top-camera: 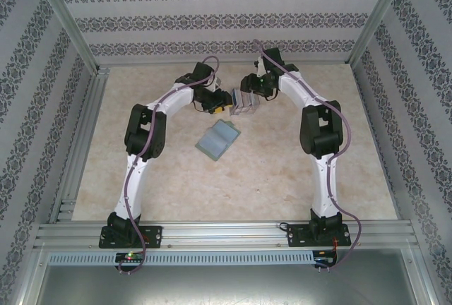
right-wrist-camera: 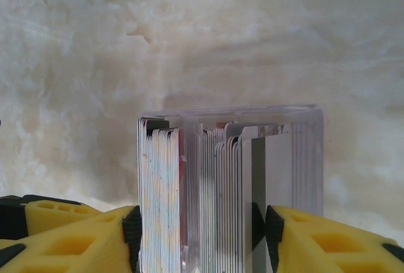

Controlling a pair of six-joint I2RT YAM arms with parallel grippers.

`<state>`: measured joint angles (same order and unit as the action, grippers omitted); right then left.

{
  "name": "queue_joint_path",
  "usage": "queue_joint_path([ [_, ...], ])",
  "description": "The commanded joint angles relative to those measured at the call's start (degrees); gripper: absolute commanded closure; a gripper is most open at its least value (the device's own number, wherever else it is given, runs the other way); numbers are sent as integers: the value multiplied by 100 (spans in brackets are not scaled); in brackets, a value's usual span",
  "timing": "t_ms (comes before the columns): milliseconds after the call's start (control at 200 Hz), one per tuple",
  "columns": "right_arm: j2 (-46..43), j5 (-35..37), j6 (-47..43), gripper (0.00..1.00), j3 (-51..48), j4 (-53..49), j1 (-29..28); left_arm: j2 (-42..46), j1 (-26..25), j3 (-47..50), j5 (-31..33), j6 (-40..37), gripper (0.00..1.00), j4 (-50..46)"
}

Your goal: Put the credit cards into the card holder

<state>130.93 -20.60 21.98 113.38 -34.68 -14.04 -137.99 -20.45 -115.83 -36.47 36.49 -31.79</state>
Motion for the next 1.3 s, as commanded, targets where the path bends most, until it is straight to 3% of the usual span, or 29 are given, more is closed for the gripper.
queue_joint_path([
  [0,166,27,-188,43,417,-354,-149,-61,-86,-220,-123,60,53,-257],
  [410,-189,46,-185,46,204,-266,-196,-43,-100,-142,-115,47,53,-255],
  [974,-358,118,-199,60,102,-250,-169,-35,-125,-133,-106,86,53,-222],
  [1294,-261,230,-215,81,149,-340,-94,-35,-129,-133,-115,95,53,-214],
])
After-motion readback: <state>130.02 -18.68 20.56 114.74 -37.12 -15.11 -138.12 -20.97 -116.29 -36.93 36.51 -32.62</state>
